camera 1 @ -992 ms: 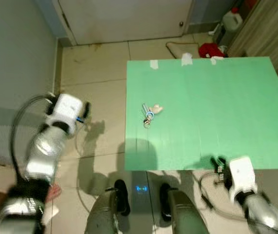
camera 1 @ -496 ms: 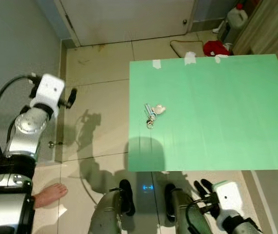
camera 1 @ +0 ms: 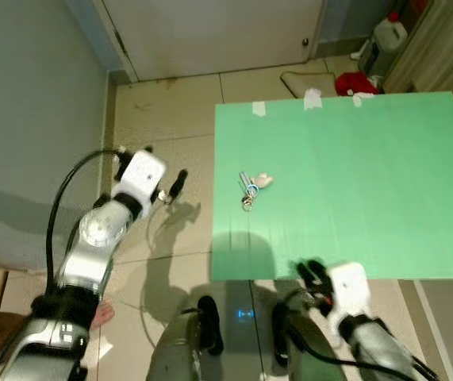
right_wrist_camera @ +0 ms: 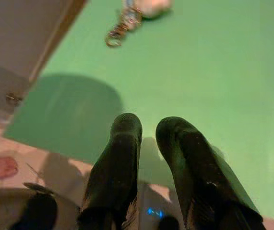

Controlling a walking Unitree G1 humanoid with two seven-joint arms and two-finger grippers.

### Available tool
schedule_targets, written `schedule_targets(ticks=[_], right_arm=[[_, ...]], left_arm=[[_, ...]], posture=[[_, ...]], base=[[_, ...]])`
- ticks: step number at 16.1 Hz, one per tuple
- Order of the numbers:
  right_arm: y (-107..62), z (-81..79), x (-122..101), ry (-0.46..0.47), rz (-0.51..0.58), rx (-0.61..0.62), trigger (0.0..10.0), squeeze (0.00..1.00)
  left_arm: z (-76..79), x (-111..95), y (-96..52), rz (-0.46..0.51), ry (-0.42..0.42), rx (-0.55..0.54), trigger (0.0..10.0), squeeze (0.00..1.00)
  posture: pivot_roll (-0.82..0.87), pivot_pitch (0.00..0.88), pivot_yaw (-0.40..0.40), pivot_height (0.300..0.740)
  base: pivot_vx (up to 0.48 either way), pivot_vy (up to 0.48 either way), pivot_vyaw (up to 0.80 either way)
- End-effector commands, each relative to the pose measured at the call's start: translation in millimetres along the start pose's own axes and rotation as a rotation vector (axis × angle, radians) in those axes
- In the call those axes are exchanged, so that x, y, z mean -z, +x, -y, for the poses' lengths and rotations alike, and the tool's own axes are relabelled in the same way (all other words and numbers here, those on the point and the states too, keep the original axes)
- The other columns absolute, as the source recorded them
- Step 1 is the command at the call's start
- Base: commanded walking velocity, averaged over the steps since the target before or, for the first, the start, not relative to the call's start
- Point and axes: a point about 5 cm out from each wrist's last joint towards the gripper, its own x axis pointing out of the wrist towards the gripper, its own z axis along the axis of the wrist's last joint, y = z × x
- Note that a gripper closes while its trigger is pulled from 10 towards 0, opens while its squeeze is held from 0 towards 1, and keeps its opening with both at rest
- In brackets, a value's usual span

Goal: Hang keys on a hook

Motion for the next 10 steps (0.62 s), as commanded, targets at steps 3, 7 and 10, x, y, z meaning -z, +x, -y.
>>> schedule_targets(ticks=[3,7,10], right_arm=[[8.3,0.7,7,0.033,-0.012,0.021,10.0,0.00],[23.4,4.5,-4,0.084,0.049,0.078,10.0,0.00],[32.7,-2.5,-7,0.070,0.061,0.041,10.0,0.00]], left_arm=[[-8.5,26,-21.7,-0.068,-0.139,-0.100,0.0,0.00],[12.6,39,-34.8,-0.091,-0.321,-0.168,0.0,0.00],[22.2,49,-44.2,-0.118,-0.347,-0.201,0.0,0.00]], posture=[[-0.19,0.162,0.129,0.740],[-0.16,0.120,0.136,0.740],[-0.14,0.108,0.117,0.740]], base=[[0.000,0.000,0.00],[0.000,0.000,0.00],[0.000,0.000,0.00]])
